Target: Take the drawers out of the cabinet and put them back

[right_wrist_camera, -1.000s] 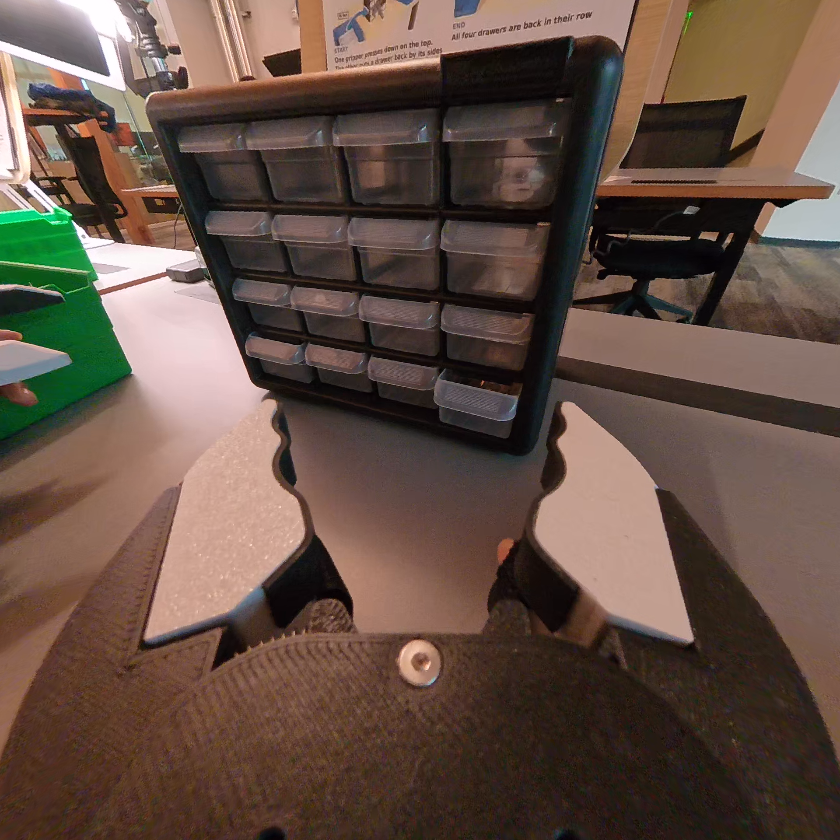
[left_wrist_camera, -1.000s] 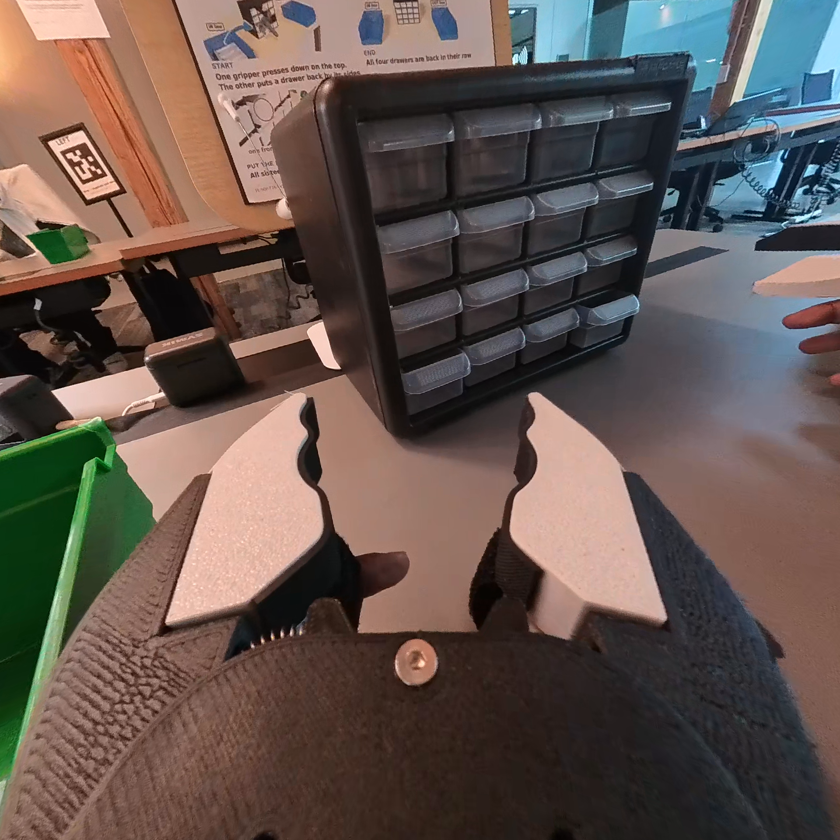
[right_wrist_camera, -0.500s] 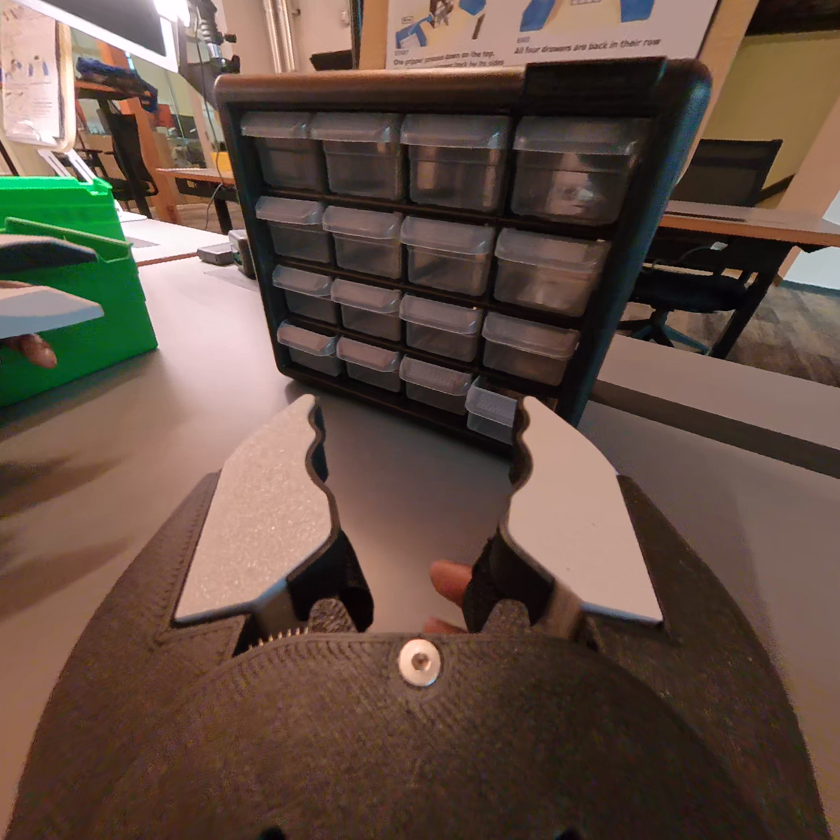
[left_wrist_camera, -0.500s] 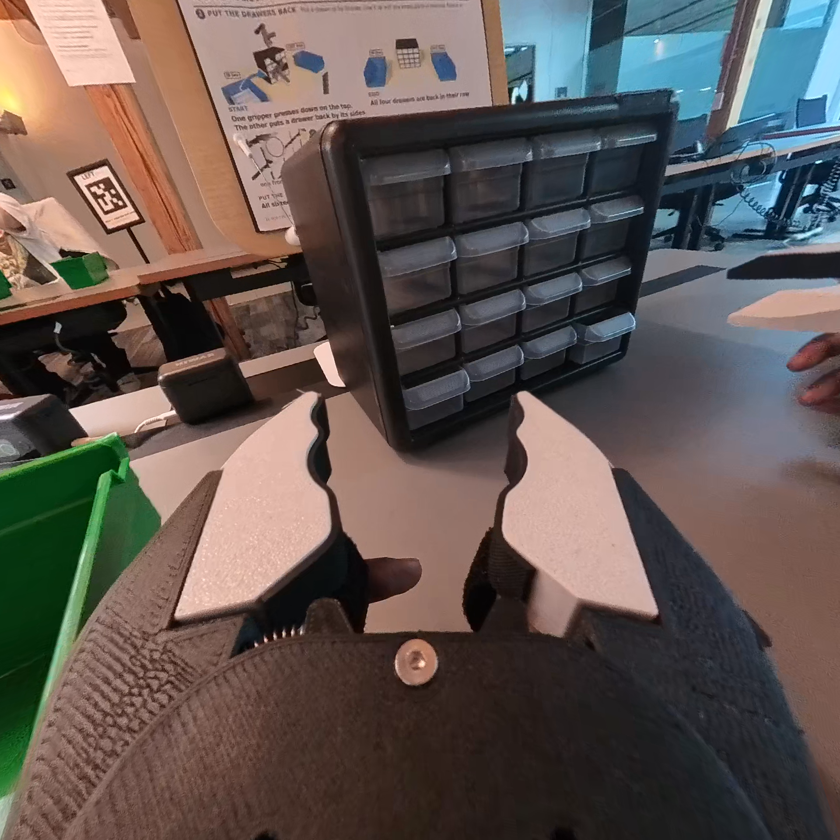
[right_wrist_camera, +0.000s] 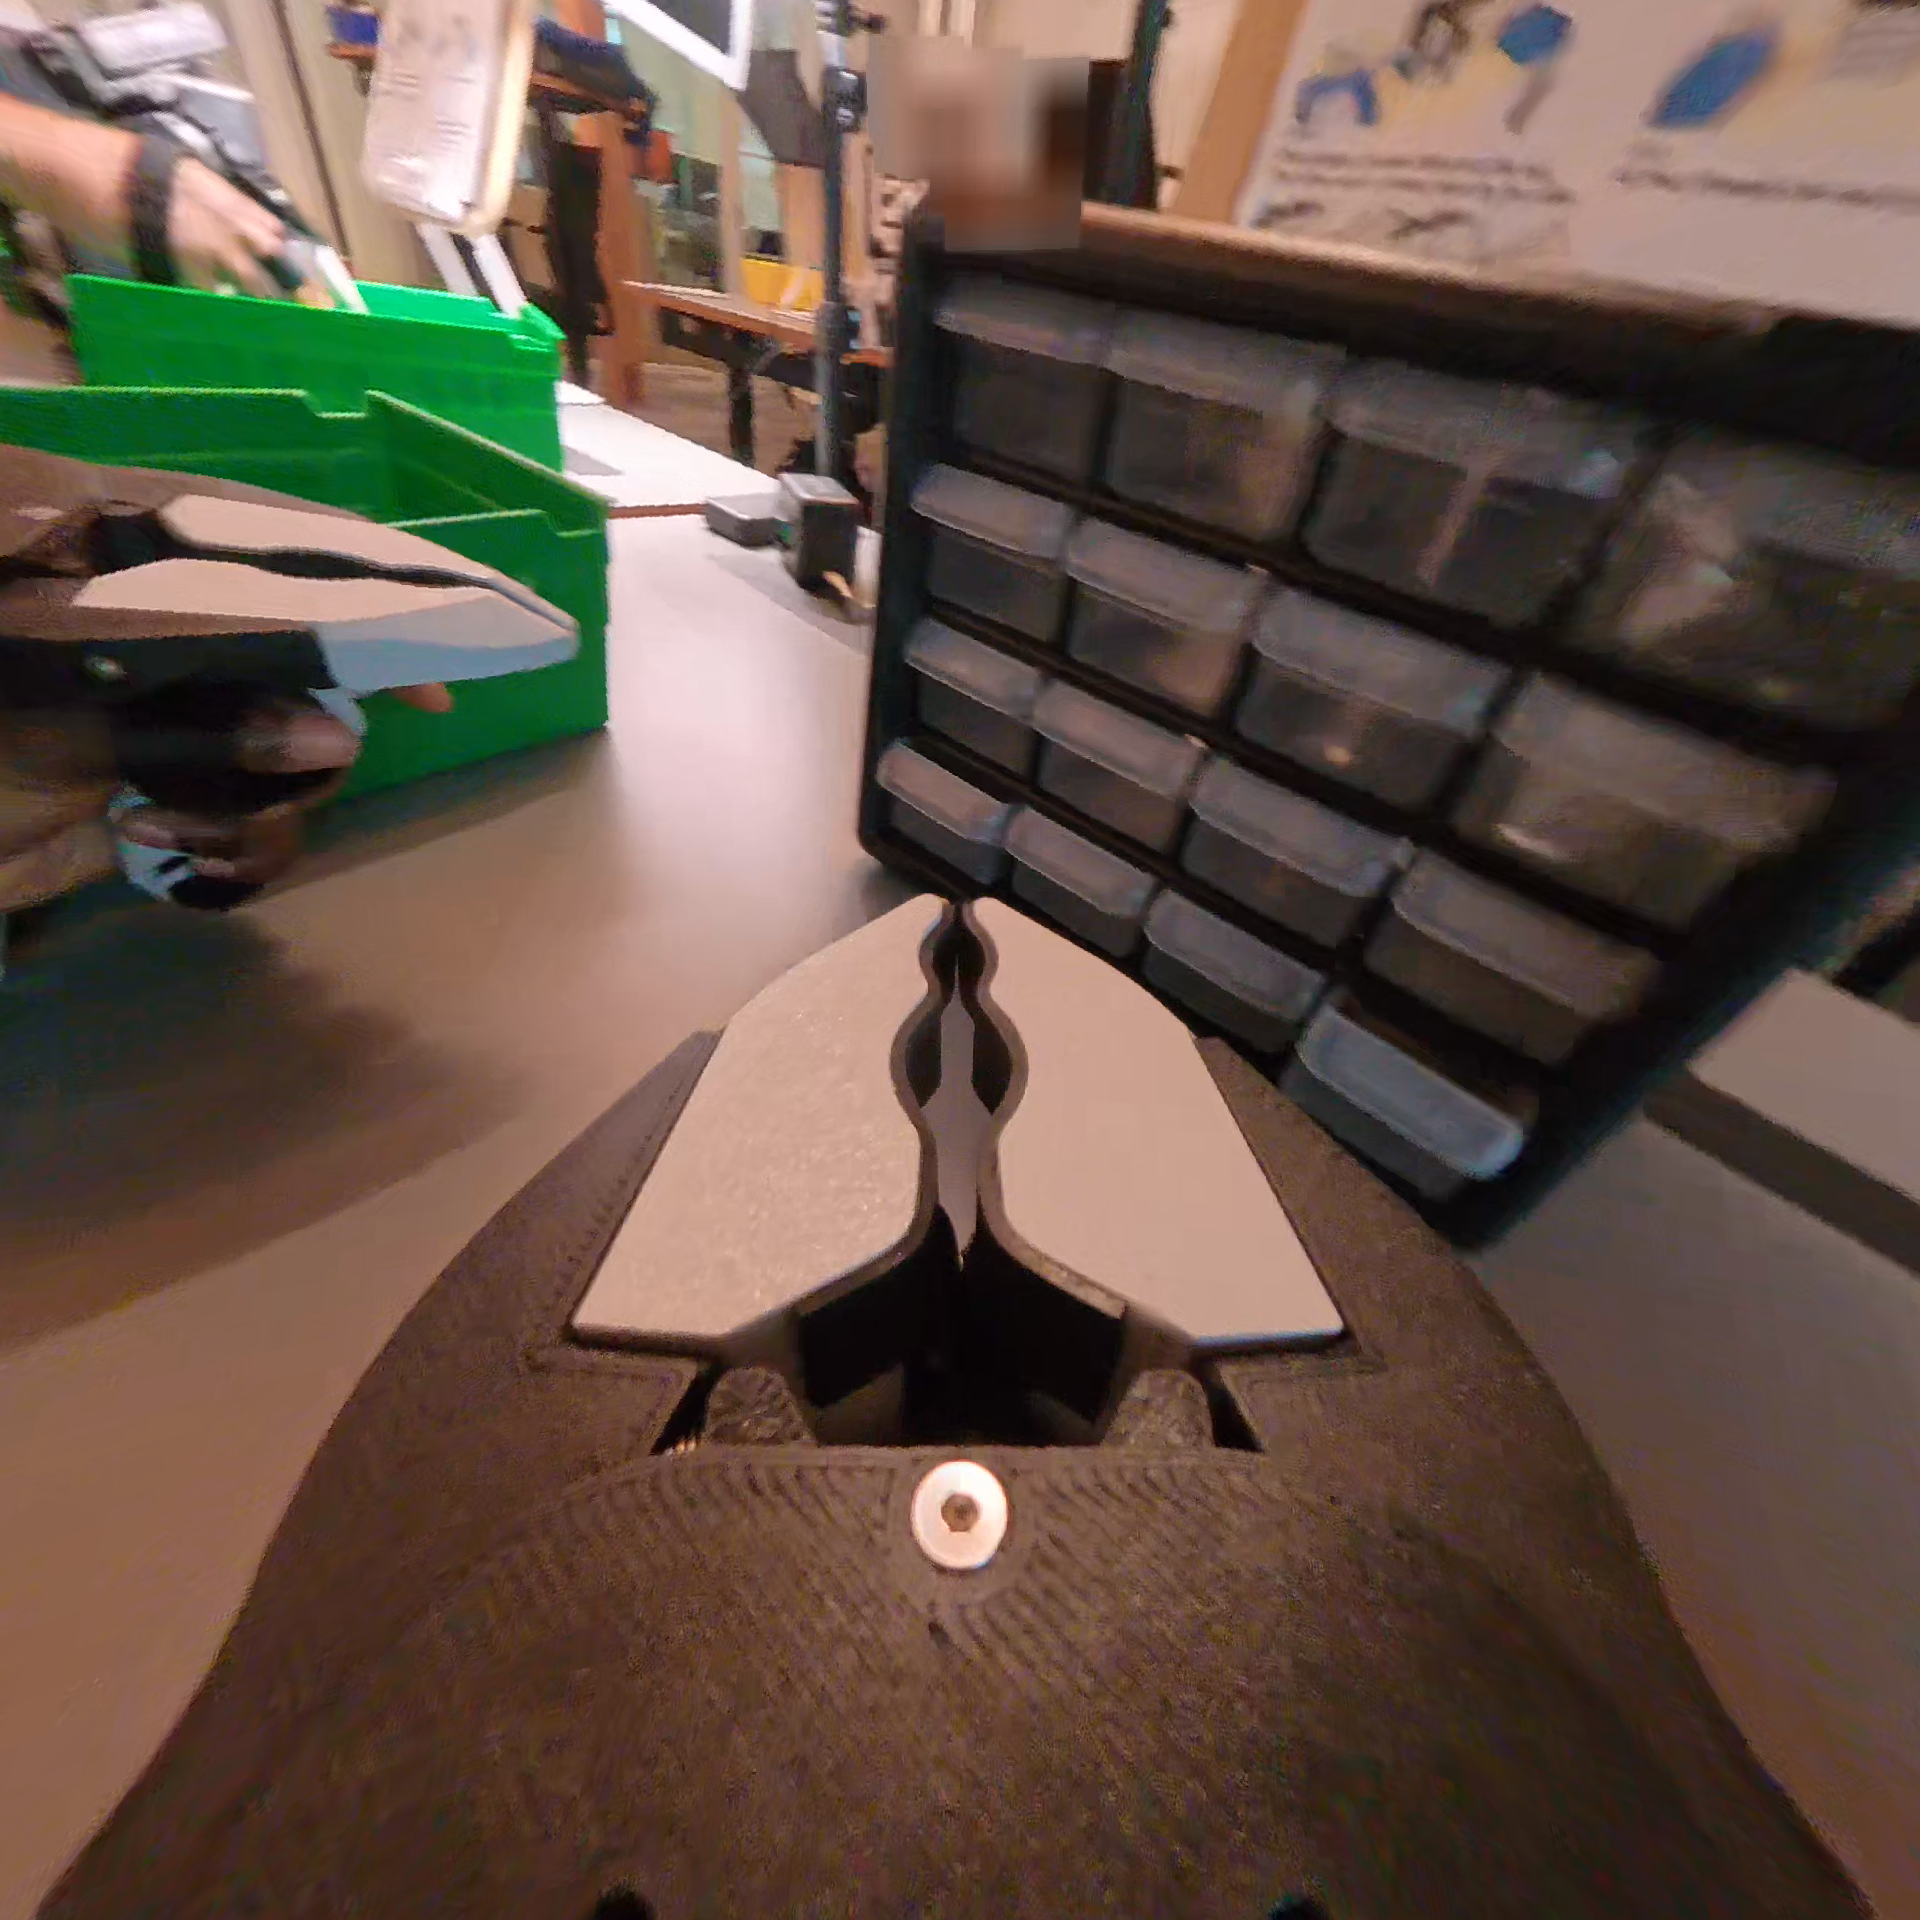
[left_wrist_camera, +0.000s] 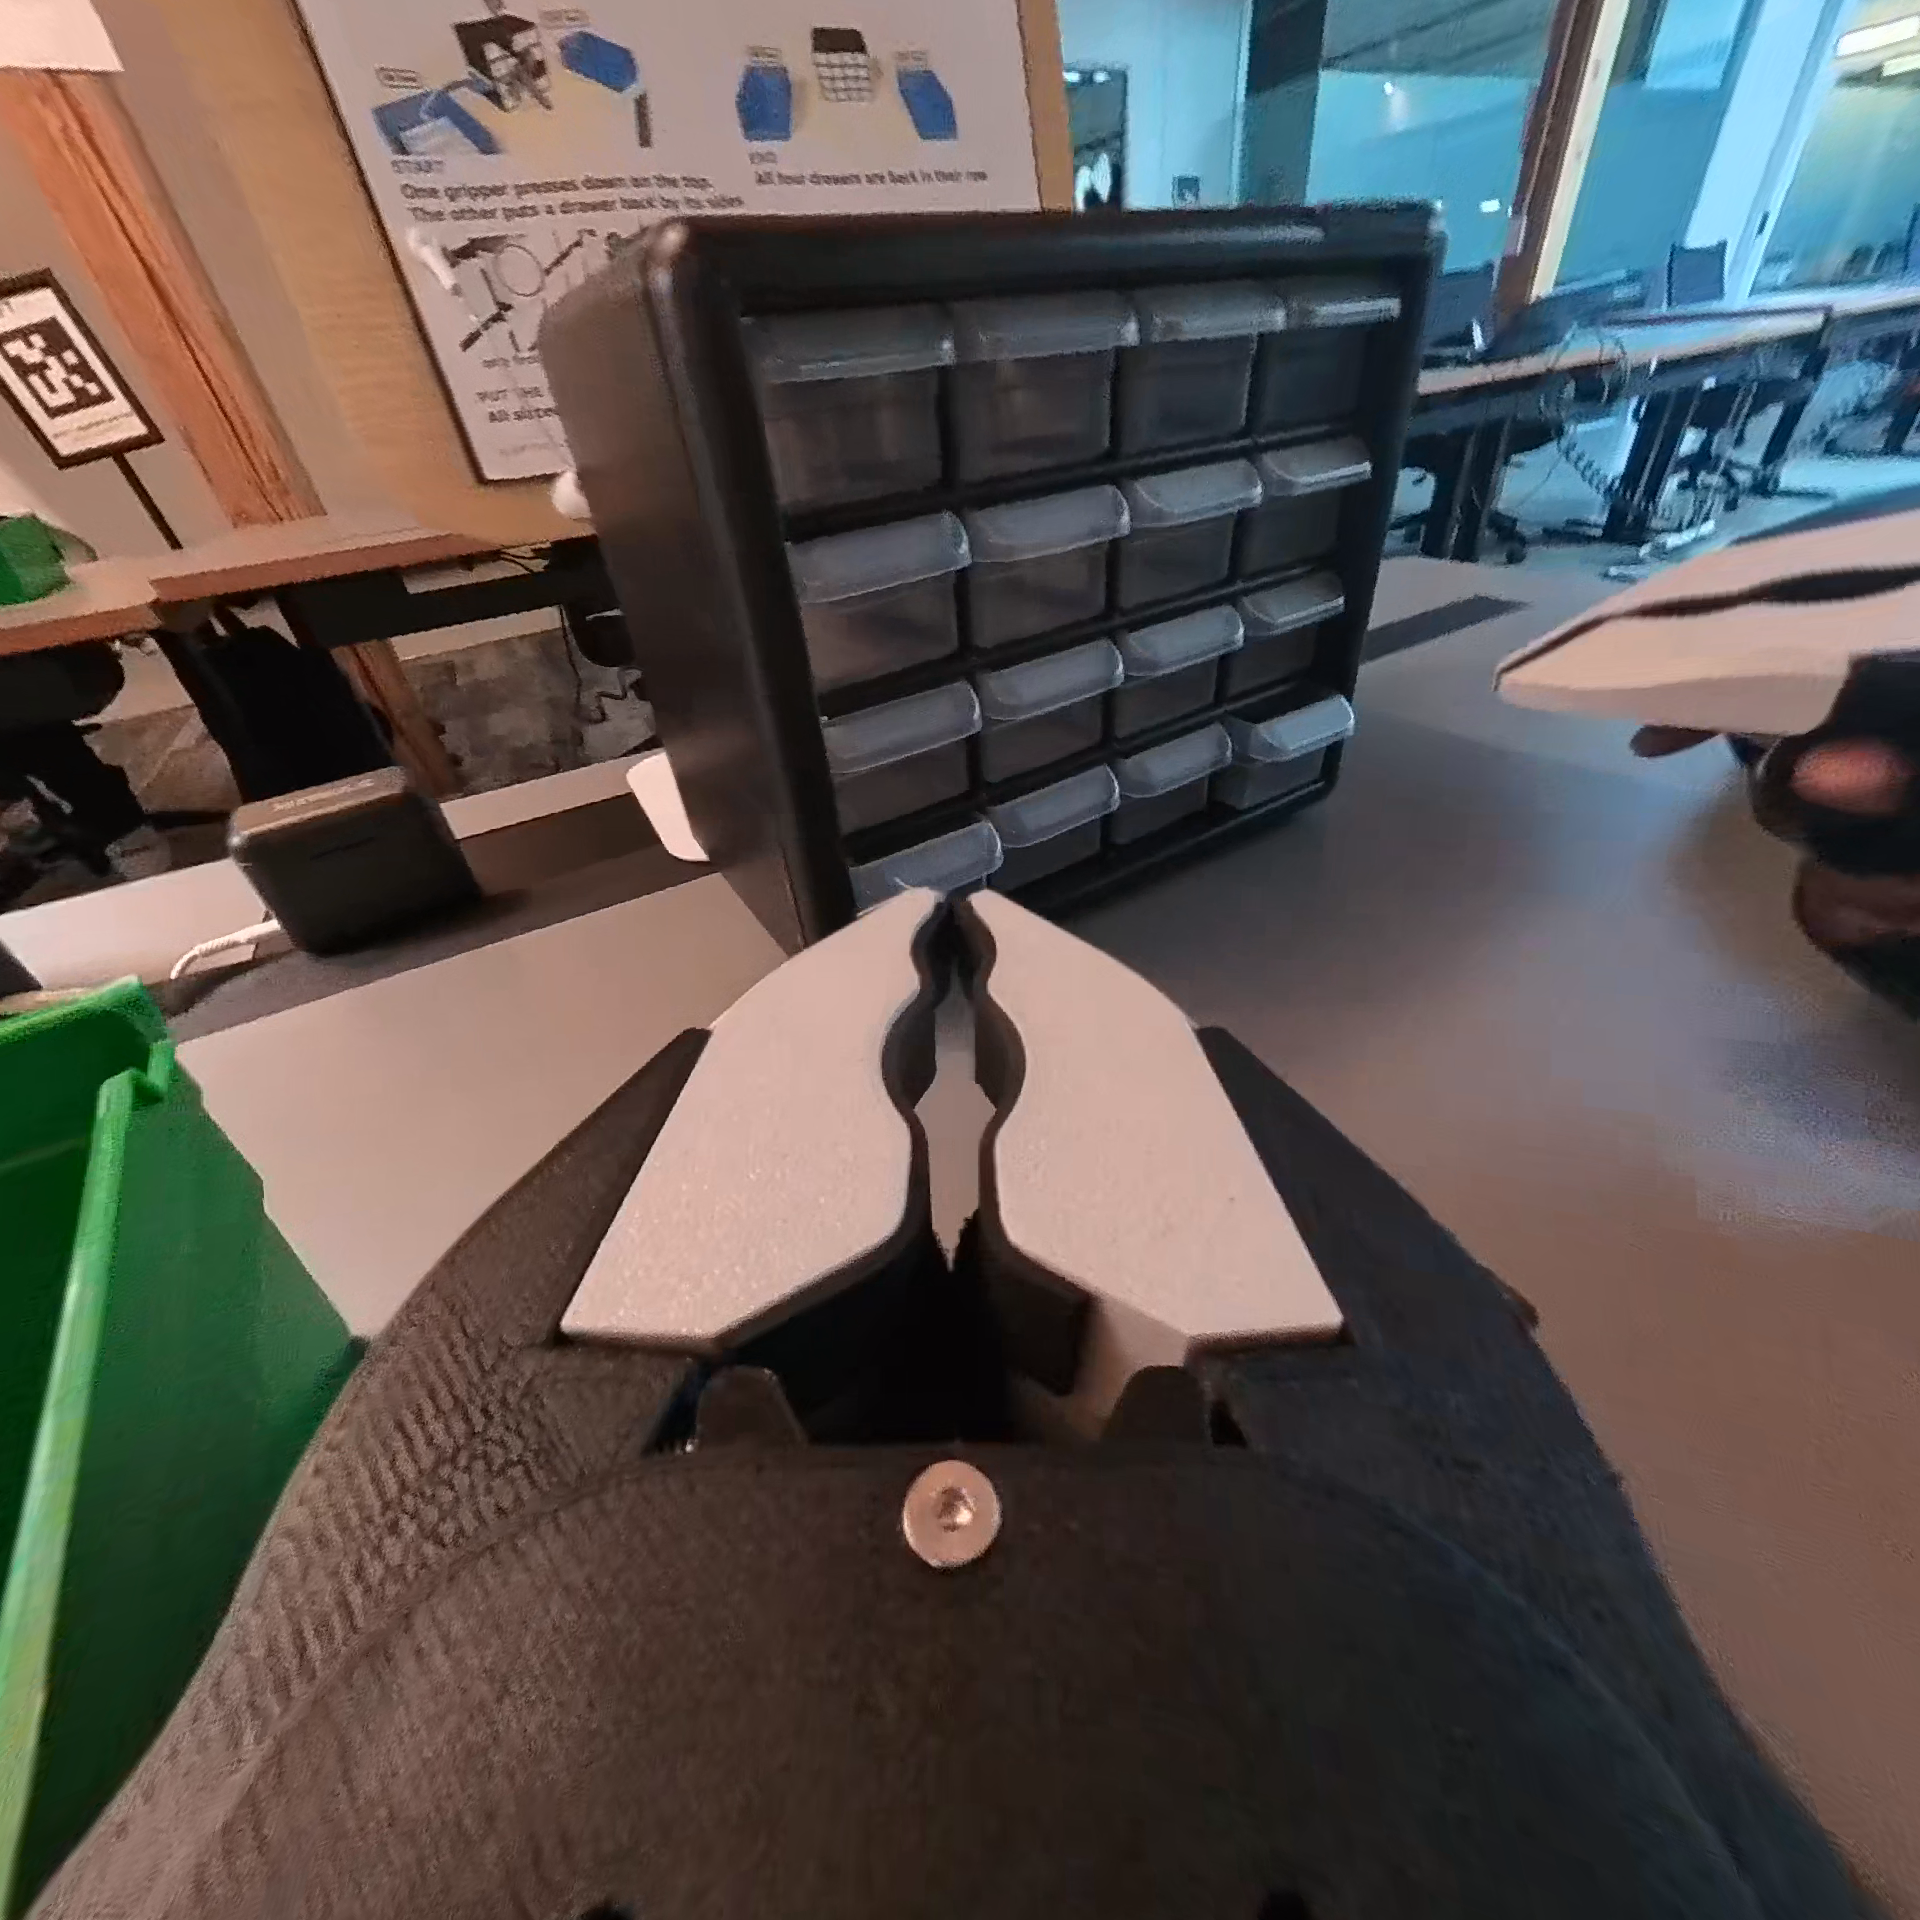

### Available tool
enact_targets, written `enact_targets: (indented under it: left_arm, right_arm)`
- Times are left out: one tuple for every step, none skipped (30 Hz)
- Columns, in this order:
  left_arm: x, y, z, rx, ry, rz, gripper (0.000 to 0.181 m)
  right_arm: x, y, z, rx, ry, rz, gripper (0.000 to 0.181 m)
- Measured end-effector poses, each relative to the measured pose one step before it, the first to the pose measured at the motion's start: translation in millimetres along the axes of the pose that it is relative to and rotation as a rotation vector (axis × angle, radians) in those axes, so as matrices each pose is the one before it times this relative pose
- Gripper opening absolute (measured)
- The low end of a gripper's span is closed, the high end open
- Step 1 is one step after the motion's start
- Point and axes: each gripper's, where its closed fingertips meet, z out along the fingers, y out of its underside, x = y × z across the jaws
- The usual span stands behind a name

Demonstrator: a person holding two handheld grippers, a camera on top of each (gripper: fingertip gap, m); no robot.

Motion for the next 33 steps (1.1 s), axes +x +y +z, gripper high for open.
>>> enact_targets:
  left_arm:
    - [-1.83,-1.31,-0.29,0.0103,-0.0066,-0.0154,0.005]
    - [-1.11,-1.33,-0.17,0.0096,-0.0051,-0.0101,0.012]
    - [-0.92,-1.31,-0.20,0.0082,-0.0056,-0.0051,0.020]
    - [-1.05,-1.33,-0.14,0.0065,-0.0077,-0.0017,0.027]
    - [-1.24,-1.60,-0.23,0.0085,-0.0100,0.0008,0.034]
    - [-1.40,-1.94,-0.12,0.0117,-0.0118,0.0024,0.044]
    - [-0.96,-1.34,-0.05,0.0070,-0.0079,0.0051,0.050]
    - [0.24,-0.34,0.22,-0.0001,-0.0008,0.0065,0.055]
    - [0.60,0.31,0.45,-0.0051,0.0009,0.0052,0.059]
    - [0.61,0.56,0.55,-0.0064,-0.0007,0.0040,0.062]
    - [0.80,0.36,0.28,-0.0043,0.0002,0.0053,0.064]
    - [0.92,0.03,0.25,-0.0018,0.0021,0.0081,0.066]
    - [0.48,-0.09,0.18,-0.0002,0.0000,0.0089,0.066]
    - [-0.09,-0.33,0.06,0.0004,-0.0028,0.0059,0.066]
    - [-0.33,-0.24,-0.04,0.0010,-0.0023,0.0016,0.066]
    - [-0.52,-0.22,-0.01,0.0006,-0.0013,-0.0024,0.066]
    - [-0.56,-0.02,-0.01,0.0000,-0.0011,-0.0056,0.066]
    - [-0.29,-0.24,0.07,0.0010,0.0011,-0.0068,0.066]
    - [0.05,-0.32,-0.07,0.0022,0.0023,-0.0069,0.066]
    - [-0.11,-0.32,-0.10,0.0021,0.0004,-0.0053,0.066]
    - [-0.38,-0.05,-0.11,0.0007,-0.0013,-0.0029,0.066]
    - [-0.16,0.22,0.05,-0.0009,-0.0010,-0.0008,0.066]
    - [-0.11,0.43,0.13,-0.0025,-0.0003,0.0002,0.066]
    - [0.15,0.57,0.18,-0.0030,0.0004,0.0009,0.066]
    - [0.08,0.39,0.15,-0.0017,-0.0008,0.0022,0.066]
    - [-0.05,0.14,0.09,0.0003,-0.0010,0.0034,0.066]
    - [-0.02,0.14,0.00,0.0003,-0.0005,0.0024,0.066]
    - [-0.01,0.18,0.15,-0.0007,0.0000,0.0006,0.066]
    - [0.01,0.36,0.12,-0.0012,0.0002,-0.0006,0.066]
    - [-0.04,0.46,0.24,-0.0011,0.0004,-0.0008,0.066]
    - [-0.07,0.43,0.18,-0.0018,-0.0002,-0.0001,0.066]
    - [-0.24,0.17,-0.04,-0.0005,-0.0016,0.0006,0.066]
    - [-0.36,-0.19,0.01,0.0015,-0.0022,0.0009,0.066]
  right_arm:
    - [-7.74,-5.94,7.19,0.0002,-0.0270,-0.0301,0.000]
    - [-5.26,-5.37,8.91,-0.0086,-0.0172,-0.0456,0.000]
    - [-1.66,-4.69,10.26,-0.0173,-0.0002,-0.0589,0.007]
    - [1.67,-4.92,11.05,-0.0150,0.0172,-0.0643,0.020]
    - [3.46,-4.32,11.39,-0.0153,0.0263,-0.0675,0.032]
    - [4.35,-4.18,10.89,-0.0072,0.0348,-0.0832,0.039]
    - [7.20,-4.59,9.92,0.0070,0.0630,-0.1063,0.042]
    - [6.98,-4.88,9.20,0.0175,0.0719,-0.1234,0.045]
    - [4.37,-3.54,9.06,0.0143,0.0632,-0.1345,0.045]
    - [0.95,-2.02,8.83,0.0058,0.0456,-0.1215,0.045]
    - [-2.36,-1.55,8.37,0.0027,0.0208,-0.0938,0.045]
    - [-4.29,-1.01,7.65,-0.0006,0.0012,-0.0628,0.042]
    - [-4.72,0.04,7.22,-0.0066,-0.0110,-0.0366,0.040]
    - [-3.13,0.76,6.18,-0.0086,-0.0062,-0.0216,0.040]
    - [-1.63,1.07,5.21,-0.0080,-0.0014,-0.0194,0.039]
    - [-0.52,1.42,4.47,-0.0086,0.0023,-0.0187,0.036]
    - [0.28,1.41,3.62,-0.0068,0.0052,-0.0158,0.036]
    - [0.13,0.80,2.70,-0.0031,0.0014,-0.0149,0.034]
    - [0.41,0.42,1.98,-0.0012,0.0033,-0.0170,0.031]
    - [1.18,0.08,1.42,-0.0006,0.0086,-0.0204,0.028]
    - [0.73,-0.31,1.02,-0.0002,0.0054,-0.0224,0.027]
    - [0.22,-0.44,0.91,0.0000,0.0019,-0.0204,0.026]
    - [0.23,-0.41,0.94,-0.0007,0.0030,-0.0185,0.025]
    - [0.39,0.31,1.29,-0.0057,0.0042,-0.0200,0.025]
    - [1.34,0.73,1.29,-0.0073,0.0117,-0.0192,0.023]
    - [1.71,-0.81,0.55,0.0040,0.0118,-0.0163,0.017]
    - [1.28,-0.41,0.34,0.0000,0.0056,-0.0089,0.012]
    - [0.01,-0.11,0.12,-0.0021,-0.0041,-0.0058,0.012]
    - [0.10,0.23,-0.25,-0.0039,-0.0039,-0.0019,0.012]
    - [0.11,0.22,-0.31,-0.0036,-0.0053,-0.0029,0.011]
    - [0.21,0.28,-0.59,-0.0026,-0.0054,-0.0039,0.011]
    - [0.32,-0.36,-1.21,0.0017,-0.0053,-0.0005,0.011]
    - [0.08,-0.86,-1.51,0.0037,-0.0071,0.0038,0.011]
